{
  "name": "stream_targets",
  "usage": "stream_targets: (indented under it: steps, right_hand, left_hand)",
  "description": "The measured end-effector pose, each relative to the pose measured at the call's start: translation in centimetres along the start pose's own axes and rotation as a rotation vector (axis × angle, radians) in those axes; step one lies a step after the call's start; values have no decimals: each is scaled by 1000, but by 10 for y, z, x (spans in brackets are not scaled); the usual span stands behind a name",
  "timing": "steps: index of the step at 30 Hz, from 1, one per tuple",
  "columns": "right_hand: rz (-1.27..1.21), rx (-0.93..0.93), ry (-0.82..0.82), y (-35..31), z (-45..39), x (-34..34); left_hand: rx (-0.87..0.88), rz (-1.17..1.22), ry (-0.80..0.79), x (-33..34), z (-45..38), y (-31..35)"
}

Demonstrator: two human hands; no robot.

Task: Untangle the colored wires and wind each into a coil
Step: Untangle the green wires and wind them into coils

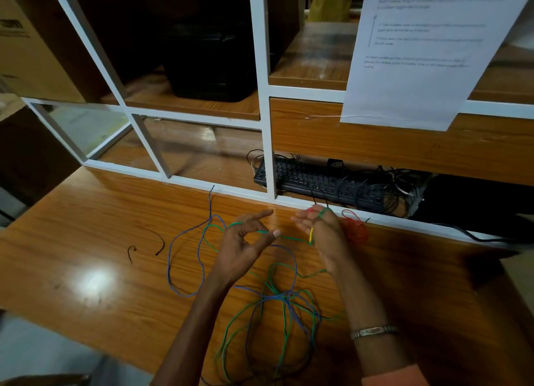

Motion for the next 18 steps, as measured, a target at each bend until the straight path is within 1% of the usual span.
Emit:
stream_targets:
  steps: [1, 2, 4, 5, 7, 8, 9, 11, 14, 16, 18]
  right_hand:
    - [153, 18, -92, 1, 7, 8]
    - [253, 66, -196, 3, 16, 17]
    - [281, 154, -416, 3, 36, 41]
    - [262, 171, -483, 2, 42, 50]
    - [244, 193, -528, -1, 47, 56]
    - [221, 212, -580, 0, 49, 58]
    - [176, 242, -673, 2, 52, 62]
    - [72, 303, -898, 3, 67, 70]
    - [-39, 293, -1201, -9, 97, 84]
    - [-150, 252, -1310, -21, 111, 92]
    - [-338, 200, -1310, -39, 112, 93]
  left_hand:
    - [-1, 10, 22, -1, -3, 1]
    - [0, 17, 52, -3, -7, 1]
    - [-24, 29, 120, -11, -13, -4]
    - [-43, 37, 152, -15, -16, -7]
    - [-78, 35, 203, -24, -19, -14]
    - [-85, 35, 224, -28, -19, -15]
    - [-84, 42, 249, -32, -18, -15]
    - [-77, 41, 292, -39, -16, -15]
    - [-82, 17, 313, -43, -16, -15]
    - [-87, -10, 350, -44, -12, -15]
    - [-104, 26, 370, -42, -8, -19]
Point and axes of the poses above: each hand's wrist, its own z-axis away from the middle knuckle, its own x-axis out of the palm, y = z × x, the point moved 8 cm from there along -z, towards the middle knuckle, and after that the axes turned 14 degrees about z, right-handed, at the moved point
